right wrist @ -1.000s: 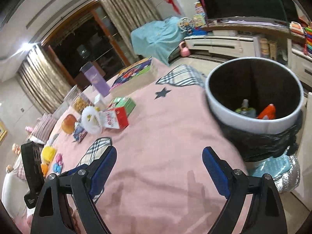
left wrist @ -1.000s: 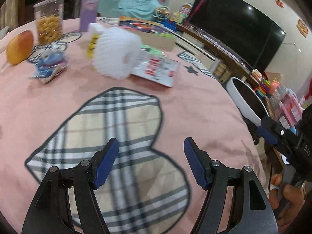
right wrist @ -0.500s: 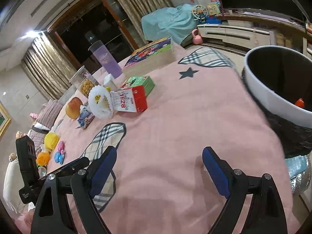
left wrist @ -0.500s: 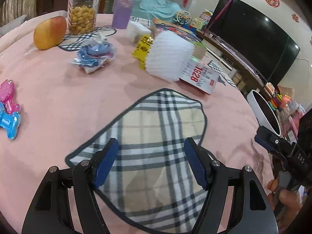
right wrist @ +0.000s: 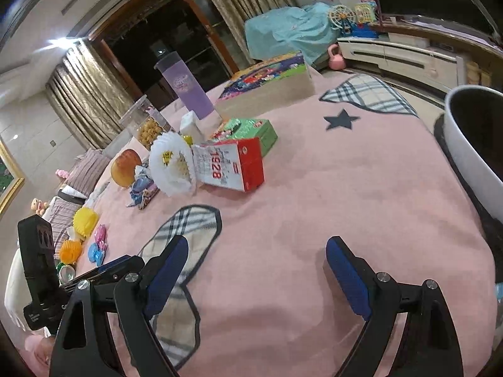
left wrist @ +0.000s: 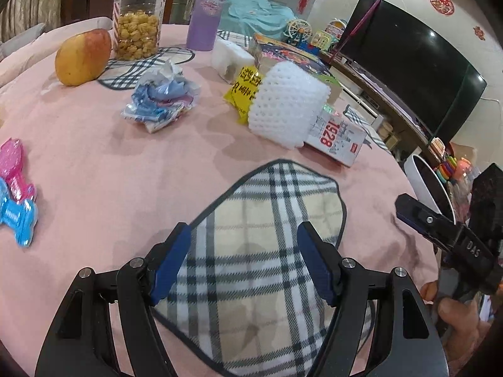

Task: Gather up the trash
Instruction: 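Grasp the white foam net with the left gripper while the right grasps the red carton, then carry the foam net and red carton over the trash bin with both grippers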

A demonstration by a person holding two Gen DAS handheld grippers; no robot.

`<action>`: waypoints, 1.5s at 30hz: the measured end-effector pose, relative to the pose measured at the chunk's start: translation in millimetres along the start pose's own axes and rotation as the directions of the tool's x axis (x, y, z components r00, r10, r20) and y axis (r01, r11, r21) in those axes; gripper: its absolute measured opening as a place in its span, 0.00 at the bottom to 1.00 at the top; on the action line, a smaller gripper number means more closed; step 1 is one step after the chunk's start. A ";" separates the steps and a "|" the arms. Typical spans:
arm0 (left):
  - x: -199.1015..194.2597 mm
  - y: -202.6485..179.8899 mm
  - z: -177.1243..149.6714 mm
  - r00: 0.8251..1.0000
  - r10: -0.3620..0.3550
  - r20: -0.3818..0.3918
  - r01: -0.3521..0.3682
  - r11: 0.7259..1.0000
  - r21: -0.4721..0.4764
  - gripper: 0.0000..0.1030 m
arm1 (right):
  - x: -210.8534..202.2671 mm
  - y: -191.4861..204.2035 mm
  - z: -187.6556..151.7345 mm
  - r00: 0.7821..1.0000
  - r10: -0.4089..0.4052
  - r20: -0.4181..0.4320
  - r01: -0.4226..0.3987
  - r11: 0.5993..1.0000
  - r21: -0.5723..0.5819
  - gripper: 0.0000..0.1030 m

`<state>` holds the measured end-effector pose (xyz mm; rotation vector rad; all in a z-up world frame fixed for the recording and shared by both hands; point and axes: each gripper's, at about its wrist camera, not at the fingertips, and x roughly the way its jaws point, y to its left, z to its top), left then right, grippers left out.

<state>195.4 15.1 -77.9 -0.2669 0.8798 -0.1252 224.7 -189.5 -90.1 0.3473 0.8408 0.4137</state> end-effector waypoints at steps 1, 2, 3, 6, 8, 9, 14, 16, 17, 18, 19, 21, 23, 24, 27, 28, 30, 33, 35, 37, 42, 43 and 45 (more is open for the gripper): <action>1.0 -0.8 3.0 1.000 0.000 0.003 0.000 1.000 0.004 0.69 | 2.8 -0.5 2.3 1.000 0.000 0.003 0.000 1.000 -0.004 0.88; 2.3 -1.8 6.7 1.000 -0.002 0.007 0.002 1.000 0.010 0.69 | 6.0 -0.6 4.5 1.000 0.003 0.002 -0.003 1.000 -0.006 0.88; 3.3 -2.8 10.1 1.000 -0.002 0.010 0.002 1.000 0.014 0.69 | 9.1 -0.9 7.2 1.000 0.013 -0.001 -0.013 1.000 -0.006 0.88; 8.2 -6.2 22.0 1.000 -0.018 0.024 0.018 0.999 0.026 0.70 | 19.3 0.9 16.8 0.998 0.056 -0.007 -0.056 0.998 -0.018 0.88; 13.5 -9.6 31.2 0.999 -0.023 0.030 0.022 0.999 0.037 0.70 | 28.4 0.9 25.2 0.997 0.069 -0.019 -0.070 0.997 -0.024 0.87; 17.0 -10.8 36.2 0.999 -0.024 0.030 0.023 0.999 0.040 0.71 | 31.9 0.4 28.4 0.997 0.080 -0.025 -0.080 0.997 -0.023 0.87; 32.8 -13.7 59.1 0.999 -0.043 0.029 0.042 0.999 0.033 0.71 | 56.6 -3.3 46.0 0.992 0.106 -0.068 -0.107 0.994 -0.023 0.86; 38.9 -14.8 65.3 0.999 -0.043 0.030 0.042 0.999 0.035 0.71 | 64.8 -5.5 51.4 0.990 0.118 -0.081 -0.120 0.993 -0.019 0.83; 41.6 -14.8 67.7 0.999 -0.047 0.028 0.046 0.998 0.031 0.71 | 68.1 -6.5 52.8 0.988 0.125 -0.086 -0.127 0.992 -0.019 0.80; 42.8 -15.0 68.9 0.998 -0.051 0.027 0.050 0.998 0.027 0.71 | 71.1 -7.2 54.1 0.987 0.132 -0.091 -0.135 0.991 -0.019 0.77; 44.6 -13.8 71.1 0.998 -0.061 0.029 0.061 0.998 0.014 0.71 | 73.1 -7.7 54.8 0.986 0.137 -0.094 -0.139 0.990 -0.019 0.73; 46.8 -12.6 73.5 0.996 -0.082 0.033 0.083 0.997 -0.001 0.71 | 78.2 -6.8 57.4 0.984 0.144 -0.101 -0.147 0.989 -0.022 0.69; 49.2 -15.7 75.0 0.995 -0.097 0.035 0.097 0.995 0.008 0.63 | 82.0 -5.8 60.0 0.982 0.157 -0.107 -0.160 0.987 -0.019 0.63; 50.5 -17.7 75.3 0.994 -0.101 0.030 0.101 0.995 0.015 0.49 | 84.3 -4.8 61.0 0.980 0.167 -0.110 -0.170 0.985 -0.018 0.59; 55.3 -23.6 74.3 0.992 -0.123 0.001 0.123 0.991 0.049 0.14 | 86.2 -3.8 60.0 0.977 0.174 -0.122 -0.178 0.984 -0.021 0.44; 54.4 -24.5 72.9 0.993 -0.115 0.003 0.115 0.992 0.059 0.14 | 84.7 -3.8 59.4 0.977 0.178 -0.121 -0.182 0.983 -0.021 0.42; 50.4 -24.0 69.3 0.993 -0.114 0.008 0.113 0.991 0.065 0.13 | 78.0 -5.4 55.1 0.976 0.185 -0.112 -0.188 0.982 -0.017 0.40; 41.0 -18.2 62.1 0.994 -0.113 0.007 0.112 0.992 0.057 0.12 | 61.2 -10.3 45.5 0.979 0.186 -0.084 -0.188 0.982 -0.011 0.38; 32.8 -13.0 54.7 0.992 -0.128 0.004 0.127 0.991 0.043 0.12 | 47.1 -14.2 37.3 0.983 0.168 -0.070 -0.170 0.985 -0.012 0.38; 25.7 -9.3 46.3 0.990 -0.141 -0.005 0.141 0.989 0.036 0.12 | 31.7 -13.8 27.9 0.989 0.138 -0.053 -0.140 0.989 -0.037 0.38; 12.1 -2.1 21.7 0.983 -0.171 -0.061 0.173 0.984 0.029 0.12 | 3.8 -3.4 2.2 0.996 0.070 -0.060 -0.078 0.989 -0.128 0.39; 11.2 0.9 16.8 0.980 -0.184 -0.081 0.186 0.982 0.016 0.12 | 2.2 -0.5 -1.9 0.996 0.057 -0.071 -0.067 0.987 -0.149 0.41; 9.6 5.8 9.5 0.975 -0.197 -0.107 0.198 0.980 -0.002 0.12 | 2.9 4.6 -5.2 0.996 0.035 -0.085 -0.050 0.983 -0.177 0.42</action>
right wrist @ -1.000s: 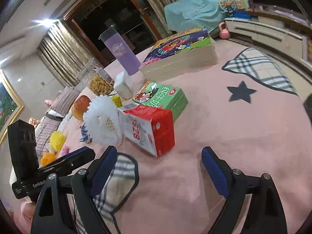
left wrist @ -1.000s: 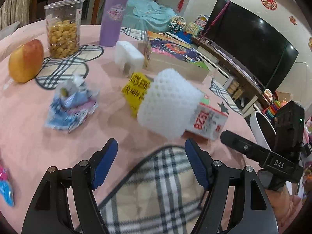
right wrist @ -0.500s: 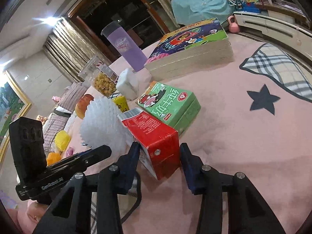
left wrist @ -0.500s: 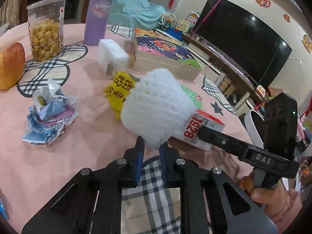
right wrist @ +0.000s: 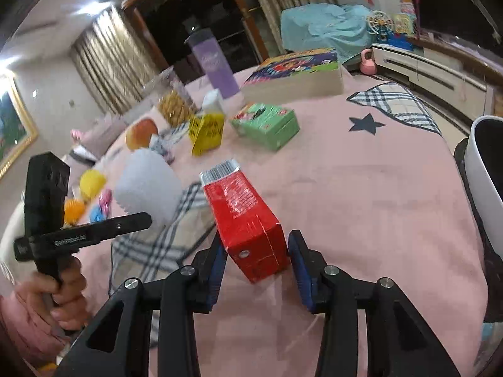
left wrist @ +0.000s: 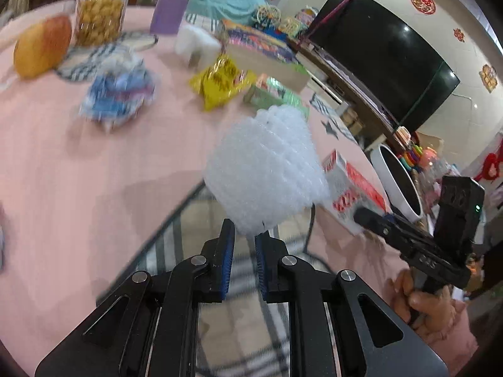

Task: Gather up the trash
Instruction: 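Carry the foam net and red carton over the trash bin with both grippers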

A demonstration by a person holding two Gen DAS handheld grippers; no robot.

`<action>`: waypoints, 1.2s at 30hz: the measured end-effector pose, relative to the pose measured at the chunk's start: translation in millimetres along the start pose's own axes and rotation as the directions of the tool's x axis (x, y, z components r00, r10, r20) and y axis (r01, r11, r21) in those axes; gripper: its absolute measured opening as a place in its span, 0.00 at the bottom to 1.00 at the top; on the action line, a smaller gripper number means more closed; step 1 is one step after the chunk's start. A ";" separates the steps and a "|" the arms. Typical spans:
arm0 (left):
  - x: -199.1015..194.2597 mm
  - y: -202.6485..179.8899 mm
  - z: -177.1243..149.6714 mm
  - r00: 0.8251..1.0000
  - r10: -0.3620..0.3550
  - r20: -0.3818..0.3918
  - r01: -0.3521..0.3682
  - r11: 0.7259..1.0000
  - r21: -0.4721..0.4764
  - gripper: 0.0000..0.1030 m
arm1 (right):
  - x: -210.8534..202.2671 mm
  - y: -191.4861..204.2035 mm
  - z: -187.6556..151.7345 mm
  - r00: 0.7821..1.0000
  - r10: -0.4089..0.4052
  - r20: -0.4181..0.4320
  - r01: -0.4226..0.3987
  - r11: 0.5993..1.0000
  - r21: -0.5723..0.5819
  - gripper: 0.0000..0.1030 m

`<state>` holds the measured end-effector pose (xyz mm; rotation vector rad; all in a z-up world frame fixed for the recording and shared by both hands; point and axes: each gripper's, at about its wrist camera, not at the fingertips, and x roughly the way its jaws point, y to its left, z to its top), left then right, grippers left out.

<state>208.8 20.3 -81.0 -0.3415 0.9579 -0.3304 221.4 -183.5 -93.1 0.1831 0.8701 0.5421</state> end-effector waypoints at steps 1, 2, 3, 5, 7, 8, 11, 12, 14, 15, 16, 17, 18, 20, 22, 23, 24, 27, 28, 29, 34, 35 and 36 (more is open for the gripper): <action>-0.8 2.8 -2.4 1.000 0.013 -0.004 -0.013 1.000 0.000 0.12 | 1.4 1.6 0.9 1.000 -0.009 -0.003 0.009 1.000 -0.006 0.45; -2.7 4.2 -4.6 1.000 0.031 -0.002 -0.031 1.000 0.003 0.12 | 3.3 2.5 3.0 1.000 -0.012 -0.005 0.012 1.000 -0.010 0.53; -4.3 5.7 -6.7 0.999 0.041 0.001 -0.041 0.999 0.001 0.12 | 4.8 1.9 5.3 1.000 -0.011 -0.006 0.011 1.000 -0.006 0.60; -7.7 9.9 -6.6 0.998 0.057 0.008 -0.056 0.998 -0.019 0.12 | 10.1 1.1 10.7 1.000 -0.009 -0.001 0.009 1.000 0.005 0.72; -10.2 11.6 -6.0 0.997 0.077 0.025 -0.076 0.997 -0.029 0.13 | 14.3 2.9 13.1 1.000 -0.013 0.001 0.013 1.000 0.001 0.72; -10.5 12.5 -5.3 0.996 0.089 0.032 -0.088 0.996 -0.033 0.14 | 15.6 4.4 13.1 1.000 -0.013 0.000 0.013 1.000 -0.005 0.71; -9.0 14.6 -2.5 0.993 0.105 0.048 -0.102 0.993 -0.052 0.20 | 20.7 8.2 15.8 1.000 -0.014 0.009 0.014 1.000 -0.015 0.60; -8.3 15.5 -0.9 0.993 0.110 0.051 -0.107 0.993 -0.055 0.20 | 22.1 9.0 16.1 1.000 -0.022 0.006 0.022 1.000 -0.016 0.50; -5.9 15.7 1.5 0.990 0.122 0.066 -0.118 0.991 -0.063 0.20 | 21.9 8.5 14.1 1.000 -0.020 0.000 0.020 1.000 -0.005 0.32; -5.6 15.8 2.6 0.990 0.120 0.075 -0.115 0.991 -0.062 0.19 | 19.5 7.4 12.4 1.000 -0.012 0.006 0.012 1.000 0.010 0.32; -5.1 14.4 3.9 0.990 0.116 0.083 -0.112 0.992 -0.057 0.19 | 16.8 6.7 11.0 1.000 -0.009 0.012 0.008 1.000 0.019 0.32; -5.7 12.0 4.7 0.989 0.115 0.094 -0.111 0.993 -0.048 0.15 | 12.5 6.0 8.8 1.000 -0.010 0.018 0.010 1.000 0.025 0.32; -6.9 8.5 5.8 0.988 0.114 0.102 -0.110 0.993 -0.039 0.08 | 7.8 5.5 6.8 1.000 -0.010 0.027 0.009 1.000 0.030 0.32; -8.5 2.2 6.7 0.988 0.102 0.113 -0.100 0.995 -0.025 0.08 | -1.9 4.8 3.1 0.999 -0.008 0.045 0.007 0.999 0.038 0.31; -10.0 -7.5 6.8 0.989 0.079 0.125 -0.079 0.997 -0.004 0.07 | -14.5 3.2 -0.3 0.998 -0.008 0.068 0.005 0.999 0.049 0.31; -10.2 -13.7 6.2 0.989 0.074 0.127 -0.076 0.997 0.011 0.07 | -20.0 1.8 -2.0 0.997 -0.010 0.077 0.005 0.998 0.055 0.31; -9.8 -17.6 6.3 0.989 0.069 0.128 -0.072 0.997 0.020 0.07 | -25.8 0.1 -3.5 0.996 -0.011 0.087 0.005 0.998 0.064 0.31; -8.0 -35.5 4.4 0.991 0.042 0.127 -0.050 0.997 0.054 0.07 | -43.2 -6.7 -10.3 0.993 -0.018 0.112 0.007 0.995 0.096 0.31; -6.8 -42.3 3.7 0.992 0.028 0.121 -0.036 0.997 0.065 0.07 | -46.9 -8.7 -12.1 0.993 -0.019 0.118 0.007 0.995 0.103 0.31; -5.7 -49.6 2.9 0.993 0.014 0.116 -0.024 0.997 0.078 0.07 | -52.5 -11.5 -15.1 0.992 -0.025 0.124 0.011 0.994 0.112 0.31; 1.6 -84.7 -5.5 0.996 -0.033 0.084 0.021 0.990 0.139 0.07 | -76.5 -29.8 -27.3 0.986 -0.070 0.148 0.045 0.985 0.166 0.31; 3.4 -90.9 -6.7 0.996 -0.041 0.078 0.029 0.988 0.151 0.07 | -80.8 -33.5 -29.2 0.985 -0.079 0.153 0.051 0.983 0.177 0.31; 6.2 -99.6 -8.3 0.996 -0.052 0.069 0.040 0.985 0.166 0.07 | -85.3 -37.7 -31.3 0.984 -0.086 0.154 0.056 0.980 0.189 0.31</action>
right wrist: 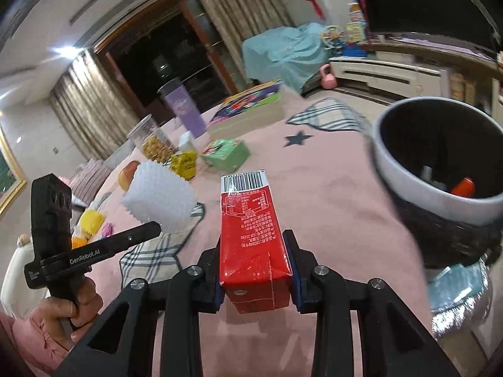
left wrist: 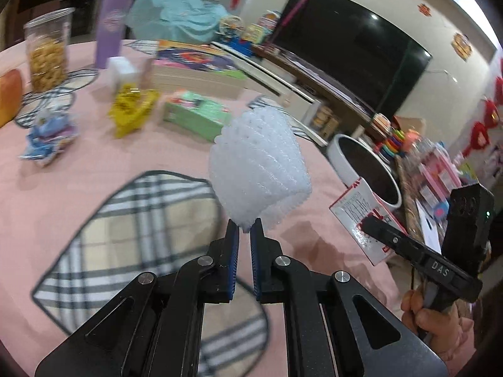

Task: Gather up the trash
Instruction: 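Carry the foam net and red carton over the trash bin with both grippers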

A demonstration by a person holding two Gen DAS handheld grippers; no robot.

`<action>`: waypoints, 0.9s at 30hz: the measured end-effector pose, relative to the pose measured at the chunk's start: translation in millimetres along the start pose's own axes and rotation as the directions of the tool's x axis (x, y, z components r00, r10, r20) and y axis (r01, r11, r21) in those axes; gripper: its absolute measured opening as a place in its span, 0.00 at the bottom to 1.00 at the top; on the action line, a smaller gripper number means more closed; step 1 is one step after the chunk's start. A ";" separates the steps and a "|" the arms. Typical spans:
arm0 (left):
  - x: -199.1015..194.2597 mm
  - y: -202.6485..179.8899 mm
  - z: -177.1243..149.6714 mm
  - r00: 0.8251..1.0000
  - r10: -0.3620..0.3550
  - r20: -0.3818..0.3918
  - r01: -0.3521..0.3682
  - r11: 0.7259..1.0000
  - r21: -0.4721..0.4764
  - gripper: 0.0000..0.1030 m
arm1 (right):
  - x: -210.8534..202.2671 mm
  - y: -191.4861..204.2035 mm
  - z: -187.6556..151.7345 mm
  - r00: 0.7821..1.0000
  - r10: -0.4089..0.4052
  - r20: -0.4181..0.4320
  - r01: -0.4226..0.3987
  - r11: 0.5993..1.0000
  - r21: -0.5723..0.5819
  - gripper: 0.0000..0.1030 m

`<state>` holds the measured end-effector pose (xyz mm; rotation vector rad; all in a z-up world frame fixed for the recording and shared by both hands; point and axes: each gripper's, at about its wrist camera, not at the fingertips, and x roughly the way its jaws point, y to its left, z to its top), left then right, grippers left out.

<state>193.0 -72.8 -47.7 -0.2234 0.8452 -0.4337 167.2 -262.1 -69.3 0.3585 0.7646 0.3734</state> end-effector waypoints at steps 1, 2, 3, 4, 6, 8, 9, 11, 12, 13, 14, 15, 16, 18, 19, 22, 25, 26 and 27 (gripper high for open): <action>2.6 -6.4 -1.0 1.000 -0.008 -0.006 0.008 1.000 0.012 0.07 | -4.4 -5.3 -0.5 1.000 -0.004 0.001 0.004 1.000 0.015 0.31; 6.0 -14.3 -1.6 1.000 -0.017 -0.016 0.017 0.999 0.029 0.07 | -8.5 -9.8 -0.9 1.000 -0.007 0.006 0.007 1.000 0.027 0.31; 8.2 -20.2 -2.1 1.000 -0.023 -0.022 0.024 0.999 0.041 0.07 | -14.0 -15.0 -1.6 1.000 -0.015 0.015 0.015 0.999 0.041 0.31; 11.0 -27.8 -2.6 0.999 -0.033 -0.029 0.035 0.998 0.054 0.07 | -17.5 -17.9 -1.9 1.000 -0.022 0.020 0.021 0.999 0.047 0.31; 15.4 -40.7 -2.6 0.998 -0.049 -0.040 0.052 0.996 0.079 0.07 | -25.0 -24.3 -2.4 0.999 -0.040 0.031 0.038 0.997 0.060 0.31; 18.9 -52.9 -1.8 0.997 -0.064 -0.048 0.069 0.992 0.103 0.07 | -33.1 -31.7 -2.6 0.997 -0.058 0.045 0.054 0.996 0.075 0.31; 21.2 -59.1 -1.2 0.996 -0.070 -0.051 0.075 0.991 0.113 0.07 | -36.5 -35.2 -2.3 0.996 -0.068 0.051 0.064 0.995 0.082 0.31; 23.5 -67.9 -0.7 0.995 -0.080 -0.059 0.087 0.987 0.132 0.07 | -42.4 -41.8 -1.6 0.995 -0.080 0.061 0.074 0.993 0.095 0.31; 25.6 -72.5 0.4 0.994 -0.085 -0.065 0.094 0.985 0.142 0.07 | -45.5 -44.8 -0.4 0.994 -0.086 0.067 0.079 0.992 0.100 0.31; 27.8 -77.5 1.1 0.993 -0.091 -0.071 0.101 0.983 0.151 0.07 | -48.9 -47.4 0.7 0.993 -0.093 0.074 0.085 0.991 0.104 0.31; 30.0 -82.1 1.4 0.992 -0.096 -0.077 0.108 0.982 0.158 0.07 | -51.7 -49.9 1.2 0.992 -0.098 0.078 0.089 0.990 0.107 0.31; 31.2 -85.2 0.8 0.992 -0.100 -0.081 0.112 0.980 0.163 0.07 | -54.6 -52.5 2.4 0.991 -0.104 0.083 0.094 0.989 0.111 0.31; 33.3 -89.4 0.9 0.991 -0.104 -0.086 0.118 0.978 0.170 0.07 | -57.8 -54.2 2.5 0.990 -0.109 0.088 0.098 0.988 0.115 0.31; 37.1 -97.8 0.5 0.989 -0.111 -0.095 0.127 0.975 0.181 0.07 | -62.6 -58.5 3.9 0.989 -0.115 0.098 0.102 0.987 0.124 0.31; 39.2 -101.1 1.1 0.988 -0.114 -0.099 0.131 0.974 0.186 0.07 | -64.6 -61.0 4.7 0.987 -0.120 0.103 0.106 0.986 0.128 0.31; 45.2 -110.7 3.2 0.986 -0.121 -0.113 0.142 0.970 0.198 0.07 | -69.8 -69.8 7.6 0.984 -0.137 0.114 0.120 0.982 0.144 0.31; 49.4 -120.9 6.5 0.985 -0.126 -0.119 0.150 0.965 0.215 0.07 | -73.3 -78.4 10.8 0.981 -0.150 0.126 0.129 0.978 0.162 0.31; 51.4 -125.1 8.3 0.984 -0.129 -0.122 0.154 0.963 0.221 0.07 | -74.3 -81.1 12.5 0.979 -0.156 0.130 0.133 0.977 0.165 0.31; 52.8 -127.8 9.5 0.984 -0.131 -0.124 0.157 0.962 0.224 0.07 | -75.1 -83.7 14.2 0.978 -0.159 0.132 0.136 0.976 0.167 0.31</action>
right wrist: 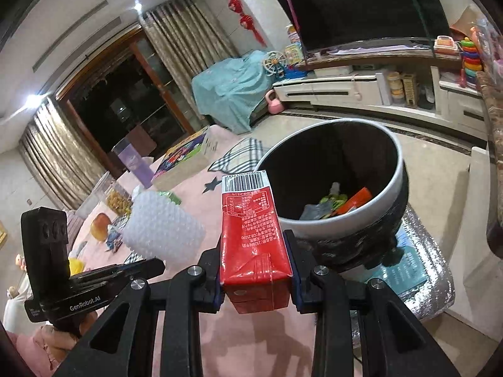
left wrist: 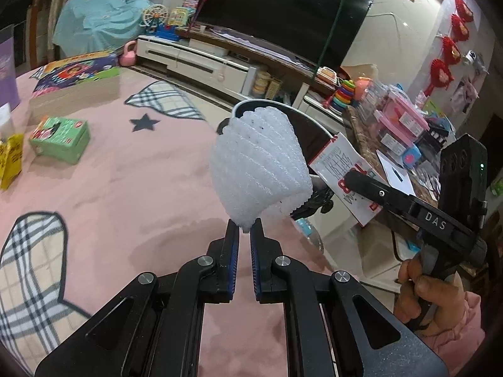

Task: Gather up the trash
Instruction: 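Carry the foam net and red carton over the trash bin with both grippers, then open both grippers to drop the foam net and red carton into the bin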

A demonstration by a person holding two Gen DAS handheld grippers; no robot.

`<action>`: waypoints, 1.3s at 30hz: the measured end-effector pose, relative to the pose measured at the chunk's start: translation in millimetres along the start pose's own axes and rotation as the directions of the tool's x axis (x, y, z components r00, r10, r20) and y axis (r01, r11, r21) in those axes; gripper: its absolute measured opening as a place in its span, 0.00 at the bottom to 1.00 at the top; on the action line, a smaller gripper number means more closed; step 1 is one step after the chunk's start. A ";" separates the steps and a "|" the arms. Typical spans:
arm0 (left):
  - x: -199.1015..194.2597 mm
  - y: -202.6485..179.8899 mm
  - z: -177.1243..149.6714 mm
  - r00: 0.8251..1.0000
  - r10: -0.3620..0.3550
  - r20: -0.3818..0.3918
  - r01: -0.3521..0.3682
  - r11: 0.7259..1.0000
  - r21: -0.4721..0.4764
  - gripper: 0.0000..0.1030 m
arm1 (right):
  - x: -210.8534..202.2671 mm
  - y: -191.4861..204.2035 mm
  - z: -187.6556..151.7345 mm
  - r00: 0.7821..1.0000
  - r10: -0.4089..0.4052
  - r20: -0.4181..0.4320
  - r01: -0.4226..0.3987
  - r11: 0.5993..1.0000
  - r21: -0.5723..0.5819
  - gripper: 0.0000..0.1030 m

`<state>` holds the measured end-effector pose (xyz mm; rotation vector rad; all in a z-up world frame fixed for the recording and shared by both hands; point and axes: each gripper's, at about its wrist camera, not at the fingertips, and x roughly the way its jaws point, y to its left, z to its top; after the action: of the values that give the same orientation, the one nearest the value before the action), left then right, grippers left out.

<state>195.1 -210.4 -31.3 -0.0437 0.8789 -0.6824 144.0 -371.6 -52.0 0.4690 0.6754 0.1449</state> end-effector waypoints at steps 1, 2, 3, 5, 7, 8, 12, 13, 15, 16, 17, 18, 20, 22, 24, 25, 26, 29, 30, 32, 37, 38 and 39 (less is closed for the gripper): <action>2.1 -2.8 2.9 1.000 -0.005 -0.001 0.005 1.000 0.004 0.07 | -1.0 -1.3 1.5 1.000 -0.003 0.002 0.003 1.000 0.002 0.31; 3.5 -4.8 5.3 1.000 -0.010 -0.002 0.010 1.000 0.007 0.07 | -1.4 -3.9 3.8 1.000 -0.005 0.005 0.005 1.000 0.005 0.31; 5.4 -7.4 8.4 1.000 -0.016 -0.002 0.016 1.000 0.009 0.07 | -1.8 -6.4 6.9 1.000 -0.007 0.010 0.007 1.000 0.009 0.31; 8.8 -12.4 14.4 1.000 -0.023 0.003 0.023 1.000 0.020 0.07 | -2.5 -11.0 11.8 1.000 -0.011 0.017 0.011 1.000 0.014 0.31; 12.7 -17.7 19.1 1.000 -0.024 0.003 0.024 0.999 0.036 0.07 | -2.7 -15.1 17.4 0.999 -0.020 0.026 0.020 1.000 0.019 0.31; 15.6 -20.6 22.1 1.000 -0.025 0.001 0.025 0.999 0.044 0.07 | -2.7 -17.2 19.1 0.999 -0.024 0.028 0.023 1.000 0.021 0.31; 26.6 -27.6 32.3 0.999 -0.036 -0.011 0.037 0.998 0.060 0.07 | -0.9 -23.9 29.5 0.999 -0.038 0.034 0.037 0.999 0.029 0.31; 29.1 -28.8 34.8 0.999 -0.035 -0.011 0.036 0.997 0.064 0.07 | 0.0 -25.7 31.8 0.999 -0.041 0.034 0.040 0.999 0.029 0.31; 34.6 -32.2 40.1 0.999 -0.032 -0.013 0.033 0.997 0.073 0.07 | 2.3 -30.0 36.3 0.998 -0.046 0.033 0.045 0.999 0.031 0.31; 37.5 -33.6 43.1 0.999 -0.034 -0.017 0.035 0.996 0.079 0.07 | 4.2 -32.1 38.8 0.998 -0.050 0.031 0.049 0.998 0.032 0.31; 39.8 -34.7 45.8 0.999 -0.035 -0.019 0.036 0.996 0.083 0.07 | 6.3 -34.4 41.2 0.998 -0.053 0.029 0.052 0.998 0.033 0.31; 42.6 -36.4 48.4 0.999 -0.033 -0.022 0.035 0.995 0.090 0.07 | 8.5 -37.1 43.6 0.998 -0.056 0.027 0.055 0.998 0.035 0.31; 47.3 -39.3 52.5 0.999 -0.031 -0.026 0.033 0.994 0.100 0.07 | 11.4 -38.0 46.0 0.998 -0.062 0.025 0.061 0.998 0.031 0.31; 53.2 -40.4 57.3 0.999 -0.028 -0.033 0.031 0.994 0.103 0.07 | 13.7 -39.2 48.6 0.997 -0.067 0.025 0.066 0.997 0.027 0.31; 59.9 -40.3 61.8 0.999 -0.030 -0.044 0.034 0.995 0.096 0.07 | 17.0 -42.2 50.5 0.997 -0.071 0.021 0.070 0.997 0.028 0.31; 62.5 -39.5 63.7 0.998 -0.032 -0.049 0.037 0.995 0.092 0.07 | 19.0 -43.8 52.1 0.997 -0.072 0.017 0.072 0.997 0.028 0.31; 65.8 -39.1 66.2 0.998 -0.033 -0.054 0.038 0.995 0.088 0.07 | 20.7 -44.9 52.6 0.997 -0.075 0.013 0.075 0.997 0.027 0.31; 73.6 -40.9 72.9 0.998 -0.029 -0.064 0.035 0.995 0.090 0.07 | 24.7 -48.2 54.4 0.997 -0.081 0.006 0.081 0.996 0.029 0.31; 76.0 -41.7 74.4 0.997 -0.024 -0.067 0.030 0.995 0.094 0.07 | 26.2 -49.9 56.3 0.997 -0.083 0.004 0.083 0.996 0.029 0.31; 81.1 -42.6 76.8 0.997 -0.016 -0.077 0.024 0.995 0.100 0.07 | 28.8 -52.8 59.0 0.996 -0.086 0.000 0.086 0.996 0.030 0.31; 91.7 -43.4 81.6 0.995 -0.006 -0.101 0.016 0.994 0.105 0.07 | 36.1 -56.4 65.1 0.995 -0.101 -0.014 0.102 0.995 0.024 0.31; 93.7 -43.5 82.4 0.994 -0.005 -0.106 0.016 0.994 0.106 0.07 | 37.0 -55.9 65.8 0.994 -0.104 -0.013 0.105 0.994 0.023 0.31; 94.8 -43.1 82.9 0.994 -0.002 -0.109 0.013 0.994 0.105 0.07 | 37.4 -56.3 66.8 0.994 -0.113 -0.010 0.113 0.993 0.020 0.31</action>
<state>273.9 -317.7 -30.0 0.0860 0.9457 -0.7429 214.0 -435.8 -53.7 0.4485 0.7111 0.0335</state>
